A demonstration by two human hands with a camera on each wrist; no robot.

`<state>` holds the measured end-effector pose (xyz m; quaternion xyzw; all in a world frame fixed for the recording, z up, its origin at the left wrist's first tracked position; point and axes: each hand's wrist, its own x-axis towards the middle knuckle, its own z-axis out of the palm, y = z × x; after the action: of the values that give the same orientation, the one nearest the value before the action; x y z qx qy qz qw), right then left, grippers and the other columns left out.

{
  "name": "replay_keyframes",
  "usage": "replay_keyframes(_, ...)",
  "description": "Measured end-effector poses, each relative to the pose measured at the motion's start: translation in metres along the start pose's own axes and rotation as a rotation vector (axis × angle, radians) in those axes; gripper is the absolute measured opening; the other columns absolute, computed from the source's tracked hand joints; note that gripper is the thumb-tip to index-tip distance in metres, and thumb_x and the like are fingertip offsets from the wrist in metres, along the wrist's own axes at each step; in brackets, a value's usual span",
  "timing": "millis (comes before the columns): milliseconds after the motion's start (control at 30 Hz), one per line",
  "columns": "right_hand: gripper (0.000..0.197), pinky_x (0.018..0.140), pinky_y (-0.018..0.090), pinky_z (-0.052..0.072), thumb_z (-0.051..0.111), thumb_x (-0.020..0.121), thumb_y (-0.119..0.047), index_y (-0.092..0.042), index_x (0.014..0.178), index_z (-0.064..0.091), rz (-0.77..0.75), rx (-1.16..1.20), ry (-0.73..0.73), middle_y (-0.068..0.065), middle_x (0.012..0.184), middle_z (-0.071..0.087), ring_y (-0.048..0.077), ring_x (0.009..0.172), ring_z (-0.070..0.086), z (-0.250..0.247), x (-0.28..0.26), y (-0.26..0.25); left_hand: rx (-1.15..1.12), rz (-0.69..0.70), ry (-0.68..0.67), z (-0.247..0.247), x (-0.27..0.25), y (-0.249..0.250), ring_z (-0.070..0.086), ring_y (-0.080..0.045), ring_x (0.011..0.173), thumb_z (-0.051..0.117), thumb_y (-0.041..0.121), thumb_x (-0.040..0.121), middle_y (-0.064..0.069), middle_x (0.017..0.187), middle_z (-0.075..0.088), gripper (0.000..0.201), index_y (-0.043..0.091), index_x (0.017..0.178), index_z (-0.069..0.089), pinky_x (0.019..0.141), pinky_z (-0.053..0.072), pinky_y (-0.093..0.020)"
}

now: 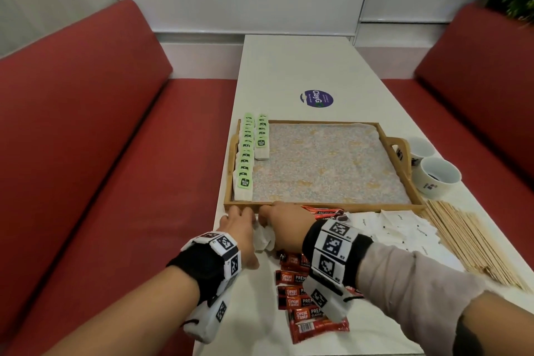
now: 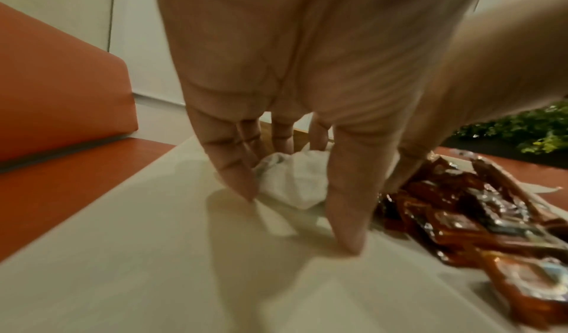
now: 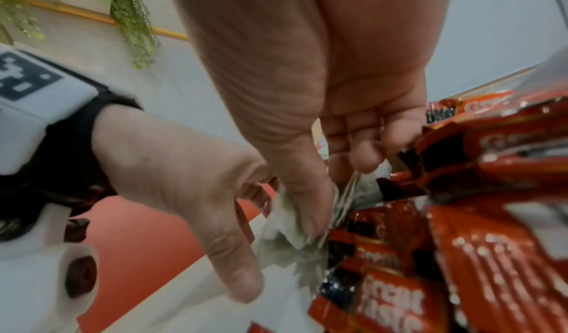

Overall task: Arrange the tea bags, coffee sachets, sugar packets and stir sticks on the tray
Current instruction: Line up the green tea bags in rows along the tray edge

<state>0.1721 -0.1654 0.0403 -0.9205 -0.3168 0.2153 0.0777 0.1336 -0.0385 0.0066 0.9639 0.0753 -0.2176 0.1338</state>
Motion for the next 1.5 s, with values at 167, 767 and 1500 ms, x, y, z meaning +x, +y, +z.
replay_keyframes(167,0.036,0.077,0.029,0.046,0.064,0.083,-0.012,-0.018,0.117,0.058,0.047,0.090,0.019,0.006,0.111,0.064,0.024,0.099,0.060,-0.003,0.001,0.002,-0.140,0.027,0.042,0.000,0.006,0.001,0.048,-0.025,0.113,0.071,0.032,0.076,-0.007,0.125,0.043,0.055,0.019,0.123,0.046,0.097,0.043,-0.035)
replay_keyframes(767,0.034,0.076,0.029,0.046,0.073,0.079,-0.025,-0.018,0.108,0.058,0.125,0.220,0.075,0.004,0.106,0.065,0.021,0.093,0.060,-0.006,0.019,0.000,-0.571,0.090,0.161,-0.003,0.003,-0.021,0.060,-0.009,0.079,0.074,0.018,0.078,0.005,0.088,0.066,0.016,0.023,0.088,0.063,0.063,0.044,-0.016)
replay_keyframes(1500,0.015,0.078,0.024,0.049,0.070,0.085,-0.016,-0.008,0.098,0.072,0.014,0.784,0.262,-0.006,0.086,0.069,0.006,0.077,0.063,-0.055,0.026,0.009,-1.334,0.253,0.098,-0.063,0.009,-0.004,0.066,-0.024,0.101,0.054,0.028,0.094,-0.006,0.110,0.068,0.024,0.025,0.118,0.057,0.084,0.056,-0.048)
